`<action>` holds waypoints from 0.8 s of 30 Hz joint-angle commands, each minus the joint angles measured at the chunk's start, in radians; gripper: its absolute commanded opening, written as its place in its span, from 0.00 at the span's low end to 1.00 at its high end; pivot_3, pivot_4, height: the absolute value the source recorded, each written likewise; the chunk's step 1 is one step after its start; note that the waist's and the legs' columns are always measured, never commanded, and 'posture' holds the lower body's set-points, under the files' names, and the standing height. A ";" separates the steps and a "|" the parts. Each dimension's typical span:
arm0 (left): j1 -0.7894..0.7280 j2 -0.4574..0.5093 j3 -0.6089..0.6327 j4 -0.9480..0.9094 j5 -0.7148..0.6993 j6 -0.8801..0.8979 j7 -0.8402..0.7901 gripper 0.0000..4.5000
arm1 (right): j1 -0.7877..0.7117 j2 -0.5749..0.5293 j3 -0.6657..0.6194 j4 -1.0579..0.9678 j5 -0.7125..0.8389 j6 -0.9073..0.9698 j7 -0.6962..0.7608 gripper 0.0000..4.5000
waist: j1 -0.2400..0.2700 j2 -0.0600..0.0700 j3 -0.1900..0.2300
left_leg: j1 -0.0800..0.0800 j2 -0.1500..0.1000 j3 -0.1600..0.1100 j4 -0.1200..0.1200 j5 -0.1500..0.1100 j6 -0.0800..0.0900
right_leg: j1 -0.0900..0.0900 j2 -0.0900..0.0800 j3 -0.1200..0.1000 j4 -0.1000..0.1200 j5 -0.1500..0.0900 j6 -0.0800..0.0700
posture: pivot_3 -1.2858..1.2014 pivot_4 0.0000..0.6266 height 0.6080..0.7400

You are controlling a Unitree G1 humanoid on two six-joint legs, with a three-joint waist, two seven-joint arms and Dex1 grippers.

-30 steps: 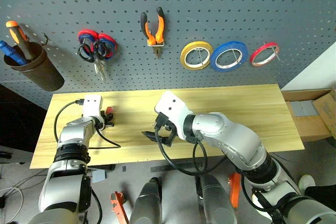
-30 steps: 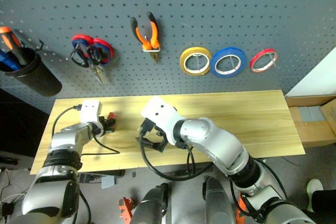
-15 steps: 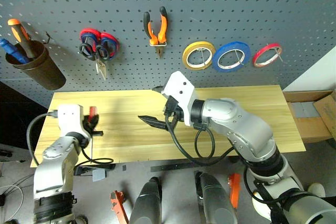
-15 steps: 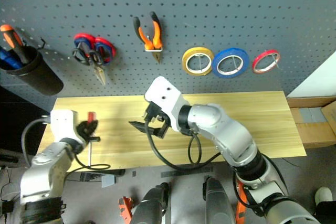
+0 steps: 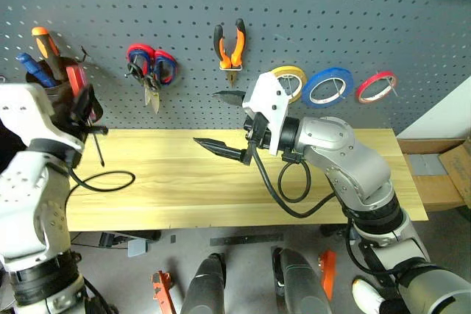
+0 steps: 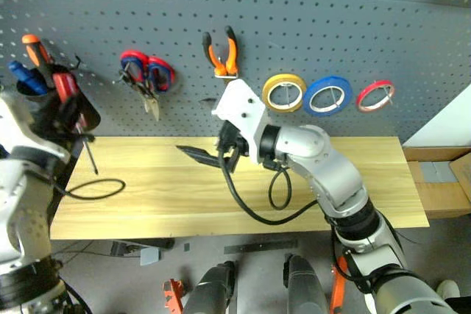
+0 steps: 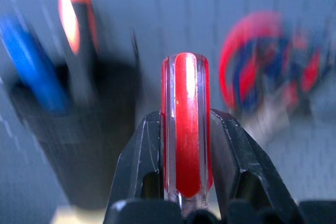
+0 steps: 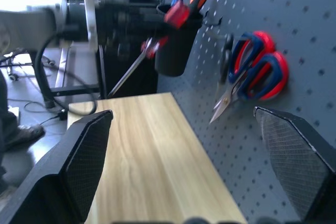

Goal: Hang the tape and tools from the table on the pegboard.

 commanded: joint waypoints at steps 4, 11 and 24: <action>-0.199 0.112 0.029 0.181 -0.027 -0.096 -0.067 0.19 | -0.024 0.011 -0.035 -0.001 -0.027 -0.040 -0.027 1.00 | 0.001 -0.001 -0.012 | 0.000 0.000 0.000 0.000 0.000 0.000 | 0.000 0.000 0.000 0.000 0.000 0.000 | 0.51 0.24 1.00; -0.459 0.229 0.023 0.462 -0.034 -0.177 -0.127 0.19 | -0.021 0.004 -0.040 -0.004 -0.043 -0.034 -0.044 1.00 | -0.003 -0.005 -0.016 | 0.000 0.000 0.000 0.002 0.000 0.000 | 0.000 0.001 0.000 0.001 0.000 0.000 | 0.50 0.23 1.00; -0.486 0.244 -0.040 0.686 0.080 -0.409 -0.161 0.19 | -0.020 0.015 -0.031 -0.002 -0.056 -0.031 -0.049 1.00 | -0.029 -0.005 -0.028 | 0.000 0.000 0.000 0.003 0.000 -0.001 | 0.000 0.000 0.000 0.003 0.001 0.001 | 0.50 0.24 1.00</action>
